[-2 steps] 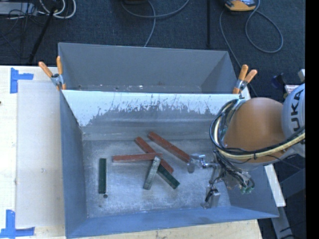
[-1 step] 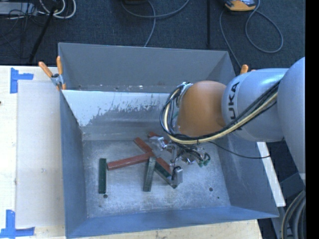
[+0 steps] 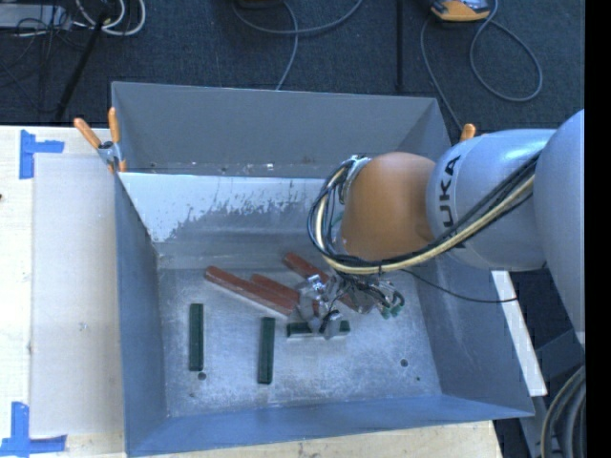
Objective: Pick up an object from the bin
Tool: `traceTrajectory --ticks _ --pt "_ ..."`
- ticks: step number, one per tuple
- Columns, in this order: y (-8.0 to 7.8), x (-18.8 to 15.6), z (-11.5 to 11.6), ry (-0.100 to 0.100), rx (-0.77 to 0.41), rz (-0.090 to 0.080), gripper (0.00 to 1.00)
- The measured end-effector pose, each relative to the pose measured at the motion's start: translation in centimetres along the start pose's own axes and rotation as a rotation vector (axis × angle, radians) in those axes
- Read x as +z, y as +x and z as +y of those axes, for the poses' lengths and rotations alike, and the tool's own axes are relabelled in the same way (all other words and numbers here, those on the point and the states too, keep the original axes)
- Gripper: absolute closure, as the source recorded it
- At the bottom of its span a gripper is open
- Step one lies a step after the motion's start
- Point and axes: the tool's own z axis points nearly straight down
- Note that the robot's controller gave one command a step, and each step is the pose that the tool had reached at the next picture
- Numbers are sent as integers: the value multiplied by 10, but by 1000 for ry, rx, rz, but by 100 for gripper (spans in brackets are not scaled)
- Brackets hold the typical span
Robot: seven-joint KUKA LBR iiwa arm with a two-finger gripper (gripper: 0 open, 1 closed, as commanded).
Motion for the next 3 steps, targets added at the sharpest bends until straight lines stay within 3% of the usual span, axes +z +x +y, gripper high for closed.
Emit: traceTrajectory --ticks 1,2,3 --pt "2 5 0 0 1 4 0" --pt "75 12 -3 -1 -72 10 0" --pt "92 -74 15 1 -47 2 0"
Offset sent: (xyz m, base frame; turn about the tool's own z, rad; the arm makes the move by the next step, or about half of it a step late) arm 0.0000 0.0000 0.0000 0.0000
